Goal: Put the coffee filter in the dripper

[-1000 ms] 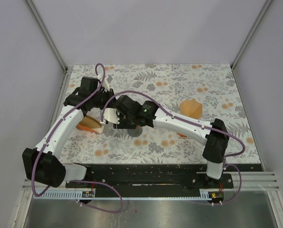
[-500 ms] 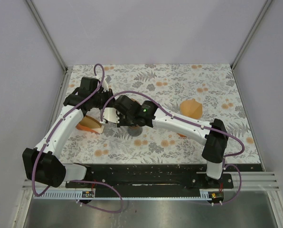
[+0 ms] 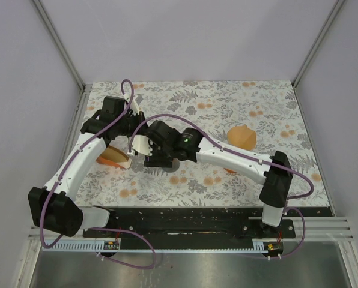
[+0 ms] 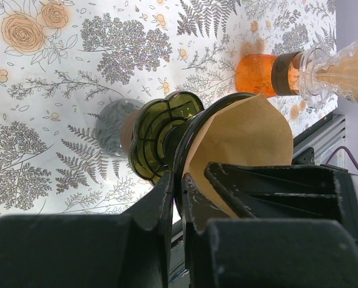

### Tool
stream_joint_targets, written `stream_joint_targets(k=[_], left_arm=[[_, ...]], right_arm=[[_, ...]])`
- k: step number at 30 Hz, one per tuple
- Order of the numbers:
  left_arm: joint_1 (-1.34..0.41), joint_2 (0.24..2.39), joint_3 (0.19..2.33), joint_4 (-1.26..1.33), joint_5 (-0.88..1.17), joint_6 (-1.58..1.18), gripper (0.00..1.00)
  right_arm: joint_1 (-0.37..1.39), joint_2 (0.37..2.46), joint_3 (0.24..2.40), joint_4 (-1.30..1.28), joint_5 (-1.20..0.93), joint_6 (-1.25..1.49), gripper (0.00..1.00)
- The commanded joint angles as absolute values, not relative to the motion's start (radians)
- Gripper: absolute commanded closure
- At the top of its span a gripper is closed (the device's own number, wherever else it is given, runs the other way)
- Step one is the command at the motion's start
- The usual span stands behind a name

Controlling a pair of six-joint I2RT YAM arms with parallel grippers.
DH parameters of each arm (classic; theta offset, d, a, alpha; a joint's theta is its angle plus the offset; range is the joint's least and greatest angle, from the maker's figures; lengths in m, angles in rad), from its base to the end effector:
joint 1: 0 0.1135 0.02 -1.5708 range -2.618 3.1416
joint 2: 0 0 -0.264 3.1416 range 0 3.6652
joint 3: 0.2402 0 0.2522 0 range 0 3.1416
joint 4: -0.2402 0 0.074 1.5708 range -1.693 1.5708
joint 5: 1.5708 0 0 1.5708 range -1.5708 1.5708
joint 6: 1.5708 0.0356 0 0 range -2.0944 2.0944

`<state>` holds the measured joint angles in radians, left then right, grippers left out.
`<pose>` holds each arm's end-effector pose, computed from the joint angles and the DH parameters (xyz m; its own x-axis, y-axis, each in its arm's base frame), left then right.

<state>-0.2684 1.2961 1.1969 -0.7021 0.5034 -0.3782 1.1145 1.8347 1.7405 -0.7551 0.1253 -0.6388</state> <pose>0.2570 -0.0885 0.3275 -0.8489 -0.1020 -0.5187 0.2609 0.7725 -0.5789 0.1849 0.3666 0.3230 0.2437 -0.8459 -0.4743 -0.8831 0.0086 -0.4692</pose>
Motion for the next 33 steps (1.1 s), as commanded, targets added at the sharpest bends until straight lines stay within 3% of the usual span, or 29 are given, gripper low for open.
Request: stream_joint_targets(k=[1,20,27,33], left_arm=[[-0.273,1.273,1.241,-0.673,0.532,-0.364,1.0],[-0.273,1.287,1.236,-0.672,0.558,-0.362,0.99],[-0.273,1.281,1.253,-0.673,0.566,-0.359,0.66],[-0.273,1.263,1.264,-0.678,0.554,-0.342,0.5]], right_arm=[[1.127,1.743,1.73,-0.704,0.103,-0.604,0.16],[1.123,1.49,1.588,-0.609,0.098,-0.543,0.05],[1.108,1.465,1.562,-0.611,0.123,-0.505,0.04],[1.094,1.462,1.565,-0.611,0.121,-0.48,0.04]])
